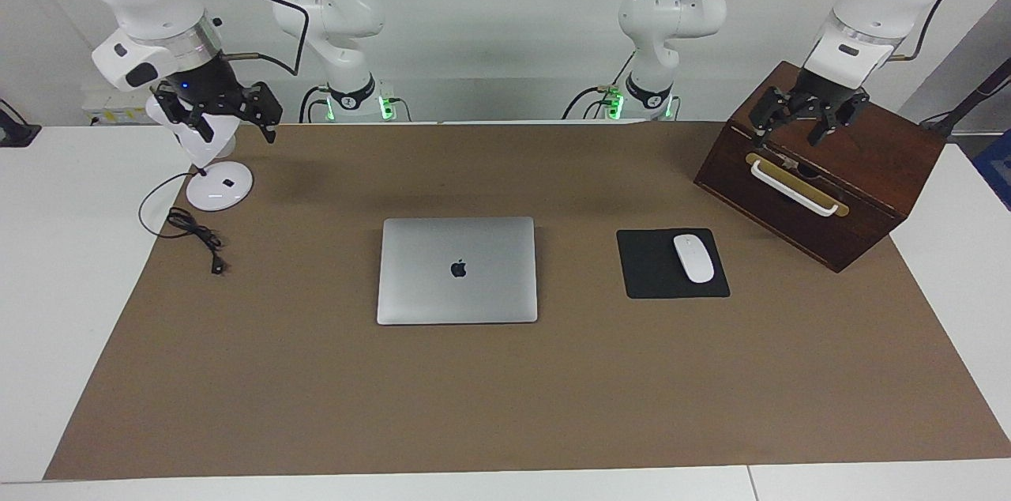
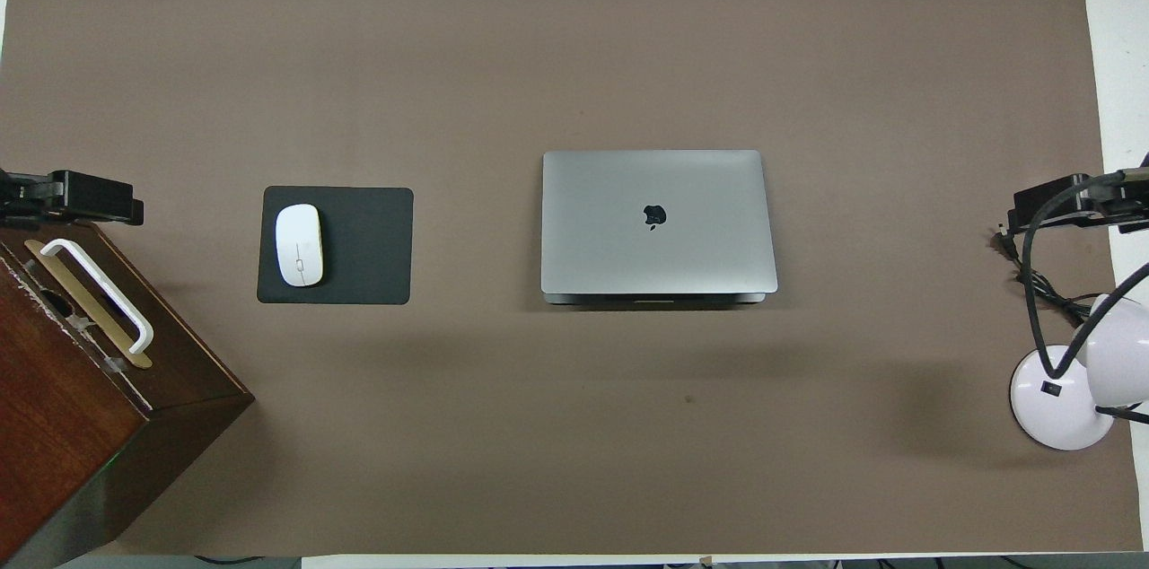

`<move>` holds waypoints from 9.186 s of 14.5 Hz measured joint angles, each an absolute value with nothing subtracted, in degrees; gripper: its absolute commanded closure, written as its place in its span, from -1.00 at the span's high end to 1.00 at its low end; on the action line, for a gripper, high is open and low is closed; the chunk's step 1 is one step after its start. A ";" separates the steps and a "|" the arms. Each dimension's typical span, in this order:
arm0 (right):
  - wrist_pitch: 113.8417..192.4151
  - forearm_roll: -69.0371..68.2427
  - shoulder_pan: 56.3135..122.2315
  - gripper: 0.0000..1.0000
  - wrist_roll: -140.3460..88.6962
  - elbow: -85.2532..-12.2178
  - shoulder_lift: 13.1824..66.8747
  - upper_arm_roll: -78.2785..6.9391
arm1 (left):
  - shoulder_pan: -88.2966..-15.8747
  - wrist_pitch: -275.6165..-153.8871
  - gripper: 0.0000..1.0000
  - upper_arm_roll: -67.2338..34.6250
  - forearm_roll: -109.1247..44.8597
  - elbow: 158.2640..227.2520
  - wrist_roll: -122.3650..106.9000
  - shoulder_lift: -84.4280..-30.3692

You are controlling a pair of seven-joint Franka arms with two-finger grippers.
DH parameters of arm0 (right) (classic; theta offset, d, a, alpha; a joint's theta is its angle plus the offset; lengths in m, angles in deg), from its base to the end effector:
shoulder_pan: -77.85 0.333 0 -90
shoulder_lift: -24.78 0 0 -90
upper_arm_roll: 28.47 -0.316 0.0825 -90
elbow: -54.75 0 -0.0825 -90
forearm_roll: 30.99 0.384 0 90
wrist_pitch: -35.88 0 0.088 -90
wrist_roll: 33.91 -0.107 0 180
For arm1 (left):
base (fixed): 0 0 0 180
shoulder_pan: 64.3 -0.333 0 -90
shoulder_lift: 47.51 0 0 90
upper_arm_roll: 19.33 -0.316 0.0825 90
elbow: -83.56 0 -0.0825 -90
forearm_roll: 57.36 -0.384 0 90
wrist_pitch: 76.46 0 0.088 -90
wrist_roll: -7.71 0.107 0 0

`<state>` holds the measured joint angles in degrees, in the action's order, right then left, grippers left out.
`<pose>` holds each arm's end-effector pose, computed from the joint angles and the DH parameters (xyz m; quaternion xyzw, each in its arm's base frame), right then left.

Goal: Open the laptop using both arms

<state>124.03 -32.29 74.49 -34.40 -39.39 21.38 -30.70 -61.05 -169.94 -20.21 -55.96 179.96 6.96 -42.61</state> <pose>0.5316 -0.0124 0.6200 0.9996 -0.0143 -0.0227 0.0124 0.5323 -0.0242 0.6234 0.9997 -0.0136 0.0169 0.0133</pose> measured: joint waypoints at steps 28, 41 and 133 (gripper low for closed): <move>126.21 -32.29 74.42 1.00 -34.40 -39.56 21.32 -30.21 | -61.11 -170.00 1.00 -20.38 -55.96 179.97 6.89 -42.61; 129.05 -32.28 72.81 1.00 -34.40 -41.52 20.87 -29.92 | -62.56 -170.10 -1.00 -20.41 -55.97 180.23 6.72 -42.61; 207.37 73.51 108.07 1.00 -23.89 -79.57 28.69 -30.80 | -23.88 -276.04 -1.00 -18.66 -51.72 226.44 10.53 -62.84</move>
<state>207.37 73.51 108.07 -23.89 -79.57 28.69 -30.80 -23.88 -276.04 -18.66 -51.72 226.44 10.53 -62.84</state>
